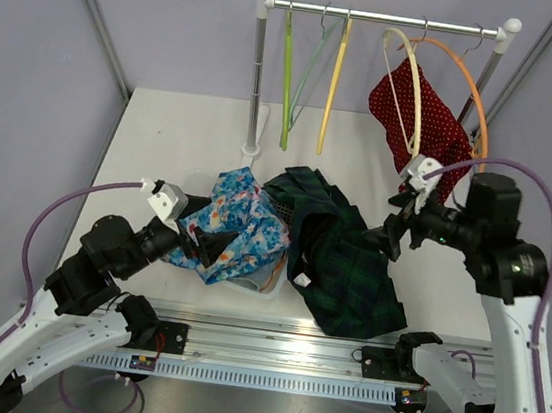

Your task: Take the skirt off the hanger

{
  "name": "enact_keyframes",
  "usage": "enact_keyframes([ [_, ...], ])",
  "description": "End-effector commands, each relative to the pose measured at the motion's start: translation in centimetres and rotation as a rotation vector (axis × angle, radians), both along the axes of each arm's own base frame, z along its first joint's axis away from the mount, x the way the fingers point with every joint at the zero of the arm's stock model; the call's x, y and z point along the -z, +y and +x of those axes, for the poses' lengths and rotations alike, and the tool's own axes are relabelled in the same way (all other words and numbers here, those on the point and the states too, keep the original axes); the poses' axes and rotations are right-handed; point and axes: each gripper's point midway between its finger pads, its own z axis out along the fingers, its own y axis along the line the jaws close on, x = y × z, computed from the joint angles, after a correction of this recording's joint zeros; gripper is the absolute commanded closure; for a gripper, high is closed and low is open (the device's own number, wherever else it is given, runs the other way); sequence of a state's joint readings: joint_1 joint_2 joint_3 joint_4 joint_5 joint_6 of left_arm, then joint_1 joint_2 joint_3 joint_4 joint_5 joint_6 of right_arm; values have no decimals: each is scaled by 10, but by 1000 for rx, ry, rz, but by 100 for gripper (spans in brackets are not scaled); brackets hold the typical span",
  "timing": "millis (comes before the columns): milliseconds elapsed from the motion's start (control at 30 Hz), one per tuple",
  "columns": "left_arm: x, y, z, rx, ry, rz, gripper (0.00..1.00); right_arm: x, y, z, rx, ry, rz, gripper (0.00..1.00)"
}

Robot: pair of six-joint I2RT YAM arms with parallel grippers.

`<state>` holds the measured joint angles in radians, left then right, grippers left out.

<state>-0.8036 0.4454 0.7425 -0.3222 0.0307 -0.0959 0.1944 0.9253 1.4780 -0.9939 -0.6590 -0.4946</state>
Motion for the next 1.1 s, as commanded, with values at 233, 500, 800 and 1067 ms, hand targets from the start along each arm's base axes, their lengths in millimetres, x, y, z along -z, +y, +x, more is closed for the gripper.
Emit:
enact_keyframes([
  [233,-11,11,10,-98,-6,-74,1,120,42,-5,-15,560,204,3],
  [500,-8,9,10,-96,19,-95,1,137,52,33,251,621,378,1],
  [800,-8,10,9,-96,21,-102,1,140,76,66,269,494,277,39],
  [1067,-17,9,1,-34,-78,-58,1,11,71,-15,-308,58,42,100],
])
